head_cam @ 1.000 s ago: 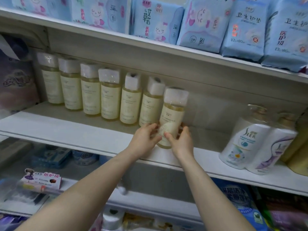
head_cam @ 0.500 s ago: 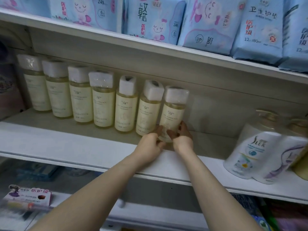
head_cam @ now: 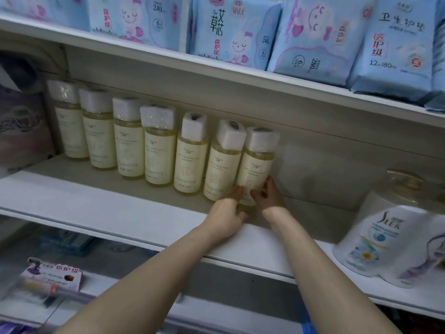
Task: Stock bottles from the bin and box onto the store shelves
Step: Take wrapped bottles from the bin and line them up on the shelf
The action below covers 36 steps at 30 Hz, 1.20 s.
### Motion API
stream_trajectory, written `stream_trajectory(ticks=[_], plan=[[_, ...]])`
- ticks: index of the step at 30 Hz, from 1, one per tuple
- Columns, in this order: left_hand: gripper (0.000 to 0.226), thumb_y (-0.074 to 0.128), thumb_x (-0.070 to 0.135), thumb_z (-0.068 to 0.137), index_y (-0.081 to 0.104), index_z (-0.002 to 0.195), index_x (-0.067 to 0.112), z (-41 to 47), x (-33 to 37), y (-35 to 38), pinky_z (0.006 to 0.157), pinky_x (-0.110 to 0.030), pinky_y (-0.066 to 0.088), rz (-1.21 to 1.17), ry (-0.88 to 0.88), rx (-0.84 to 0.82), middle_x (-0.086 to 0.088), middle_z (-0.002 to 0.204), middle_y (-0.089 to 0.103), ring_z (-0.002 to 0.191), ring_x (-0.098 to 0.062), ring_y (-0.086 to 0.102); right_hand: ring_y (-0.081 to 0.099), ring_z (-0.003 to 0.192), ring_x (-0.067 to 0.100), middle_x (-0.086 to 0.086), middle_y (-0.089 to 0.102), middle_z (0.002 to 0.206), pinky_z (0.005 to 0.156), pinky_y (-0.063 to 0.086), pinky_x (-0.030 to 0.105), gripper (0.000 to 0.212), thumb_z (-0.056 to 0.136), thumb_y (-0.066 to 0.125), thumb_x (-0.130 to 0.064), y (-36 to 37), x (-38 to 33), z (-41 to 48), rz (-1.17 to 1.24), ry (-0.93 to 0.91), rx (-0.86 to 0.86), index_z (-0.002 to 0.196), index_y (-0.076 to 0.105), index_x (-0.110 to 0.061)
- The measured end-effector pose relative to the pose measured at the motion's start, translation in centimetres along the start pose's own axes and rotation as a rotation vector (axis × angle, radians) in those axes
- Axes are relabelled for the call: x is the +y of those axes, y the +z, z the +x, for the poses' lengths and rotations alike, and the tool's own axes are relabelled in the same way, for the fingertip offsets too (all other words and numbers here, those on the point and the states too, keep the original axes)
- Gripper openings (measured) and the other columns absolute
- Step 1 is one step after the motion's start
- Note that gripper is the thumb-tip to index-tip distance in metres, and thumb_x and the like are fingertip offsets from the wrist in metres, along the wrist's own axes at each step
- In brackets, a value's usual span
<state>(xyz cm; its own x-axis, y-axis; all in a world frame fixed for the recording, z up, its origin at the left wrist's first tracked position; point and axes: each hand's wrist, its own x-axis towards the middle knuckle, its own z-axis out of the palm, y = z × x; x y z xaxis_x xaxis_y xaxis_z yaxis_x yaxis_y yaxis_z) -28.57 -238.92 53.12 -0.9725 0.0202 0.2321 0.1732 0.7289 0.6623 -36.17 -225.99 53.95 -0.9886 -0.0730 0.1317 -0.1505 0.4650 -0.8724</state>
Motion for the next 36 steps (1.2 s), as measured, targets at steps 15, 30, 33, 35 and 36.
stream_trajectory(ticks=[15, 30, 33, 35, 36], plan=[[0.047, 0.062, 0.015, 0.092, 0.054, 0.139, 0.017, -9.4, 0.0, -6.0, 0.101, -0.027, 0.046, -0.100, -0.042, 0.374, -0.001, 0.126, 0.066, 0.118, -0.014, 0.059, 0.054, 0.127, 0.027, 0.008, 0.055, 0.139, 0.108, 0.043, 0.042, 0.058, 0.094, 0.064, -0.023, 2.9, -5.3, -10.6, -0.027, -0.050, -0.020, 0.145, 0.039, -0.012], [0.043, 0.065, 0.008, 0.090, 0.060, 0.131, 0.018, -21.5, -7.3, -14.0, 0.099, -0.030, 0.048, -0.166, -0.060, 0.417, 0.002, 0.112, 0.070, 0.105, -0.009, 0.064, 0.058, 0.116, 0.018, 0.006, 0.060, 0.130, 0.095, 0.043, 0.025, 0.049, 0.094, 0.061, -0.012, 12.5, -10.0, -22.2, 0.024, -0.121, -0.043, 0.141, 0.049, -0.014], [0.043, 0.065, 0.006, 0.089, 0.060, 0.131, 0.016, -24.2, -10.2, -16.4, 0.099, -0.031, 0.049, -0.171, -0.053, 0.390, 0.000, 0.109, 0.071, 0.103, -0.012, 0.066, 0.058, 0.114, 0.016, 0.006, 0.060, 0.130, 0.091, 0.042, 0.020, 0.048, 0.094, 0.062, -0.008, 15.9, -11.2, -24.9, 0.051, -0.122, -0.040, 0.140, 0.050, -0.014], [0.045, 0.066, 0.006, 0.089, 0.060, 0.132, 0.016, -25.9, -12.4, -17.8, 0.098, -0.029, 0.048, -0.145, -0.046, 0.374, 0.001, 0.110, 0.071, 0.103, -0.012, 0.065, 0.057, 0.113, 0.013, 0.005, 0.060, 0.131, 0.092, 0.044, 0.022, 0.048, 0.094, 0.062, -0.007, 18.4, -11.7, -26.7, 0.060, -0.122, -0.043, 0.140, 0.050, -0.015], [0.045, 0.066, 0.008, 0.089, 0.059, 0.133, 0.016, -26.8, -13.5, -18.4, 0.097, -0.028, 0.049, -0.128, -0.042, 0.367, 0.002, 0.110, 0.071, 0.103, -0.011, 0.065, 0.057, 0.110, 0.012, 0.005, 0.060, 0.131, 0.092, 0.045, 0.022, 0.049, 0.093, 0.062, -0.007, 19.8, -11.9, -27.5, 0.051, -0.126, -0.042, 0.140, 0.050, -0.014]])
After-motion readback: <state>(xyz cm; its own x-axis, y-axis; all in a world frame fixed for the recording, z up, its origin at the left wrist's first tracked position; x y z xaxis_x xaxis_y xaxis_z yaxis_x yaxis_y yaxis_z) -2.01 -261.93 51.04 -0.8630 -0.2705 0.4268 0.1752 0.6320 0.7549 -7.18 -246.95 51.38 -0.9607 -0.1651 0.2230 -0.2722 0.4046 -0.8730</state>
